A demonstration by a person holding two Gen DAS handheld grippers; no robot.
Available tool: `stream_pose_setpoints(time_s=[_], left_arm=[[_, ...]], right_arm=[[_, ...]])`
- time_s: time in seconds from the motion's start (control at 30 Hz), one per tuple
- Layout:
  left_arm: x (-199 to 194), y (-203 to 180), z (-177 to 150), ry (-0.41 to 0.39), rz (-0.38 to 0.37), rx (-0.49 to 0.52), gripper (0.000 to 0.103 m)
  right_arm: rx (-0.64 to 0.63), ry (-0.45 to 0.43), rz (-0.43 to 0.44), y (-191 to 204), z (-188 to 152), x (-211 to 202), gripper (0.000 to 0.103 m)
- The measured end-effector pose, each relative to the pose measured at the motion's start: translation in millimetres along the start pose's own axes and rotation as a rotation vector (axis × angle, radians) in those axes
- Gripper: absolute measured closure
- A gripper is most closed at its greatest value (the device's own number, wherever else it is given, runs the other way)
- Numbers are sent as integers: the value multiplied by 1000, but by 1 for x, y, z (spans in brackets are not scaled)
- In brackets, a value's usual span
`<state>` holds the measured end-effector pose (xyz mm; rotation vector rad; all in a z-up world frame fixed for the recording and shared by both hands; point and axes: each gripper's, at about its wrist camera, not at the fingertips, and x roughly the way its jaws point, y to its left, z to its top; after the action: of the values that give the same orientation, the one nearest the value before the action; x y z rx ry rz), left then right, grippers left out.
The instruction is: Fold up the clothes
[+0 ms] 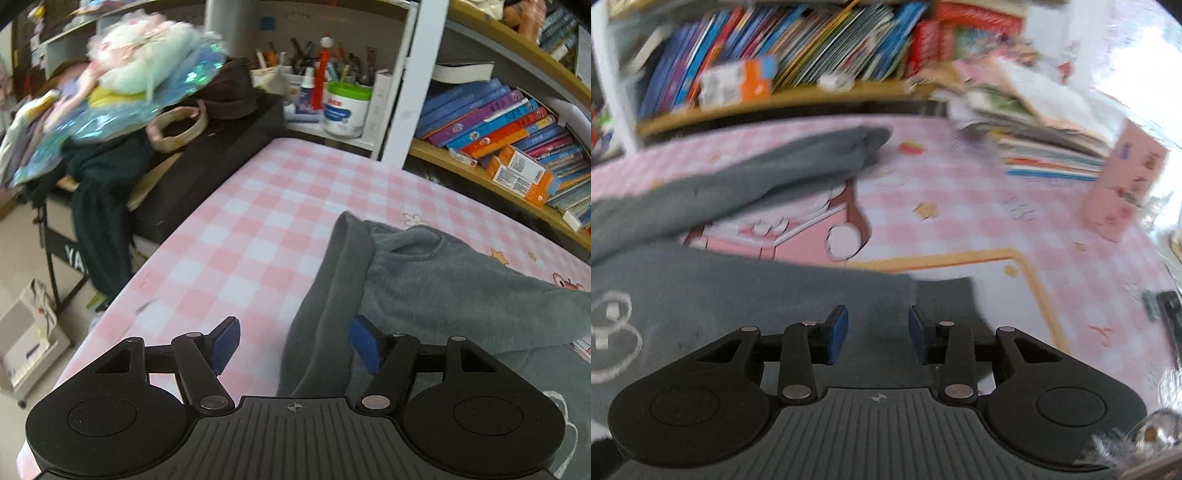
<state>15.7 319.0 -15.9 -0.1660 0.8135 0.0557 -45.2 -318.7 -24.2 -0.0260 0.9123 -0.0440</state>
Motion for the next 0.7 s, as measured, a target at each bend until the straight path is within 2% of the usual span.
stream_pose_setpoints(time_s=[0.1,0.13,0.27,0.53,0.57,0.6,0.63,0.67,0.7], left_arm=[[-10,10,-8,9,5,-36,35],[-14,13,-10,12,1,-52,35],[-20,23,-18,49,-25,-106,36],[-9,20,-28,111,-71,-157,40],[-7,19,-29,119,-88,-168,45],[-4,19,-29,132,-107,-179,63],[-2,17,-28,135,-120,-179,70],[-2,14,-26,125,-123,-169,86],[-6,11,-23,98,-124,-152,97]], right_arm=[[7,82,-86,-13,-1,16,79],[13,86,-105,-17,-1,17,74],[24,59,-93,-19,0,8,72],[8,100,-79,-12,-11,10,73],[10,104,-77,-12,-13,11,73],[17,107,-77,-15,-14,11,73],[21,109,-77,-16,-15,11,73],[23,111,-77,-16,-15,11,73],[25,113,-77,-17,-16,11,73]])
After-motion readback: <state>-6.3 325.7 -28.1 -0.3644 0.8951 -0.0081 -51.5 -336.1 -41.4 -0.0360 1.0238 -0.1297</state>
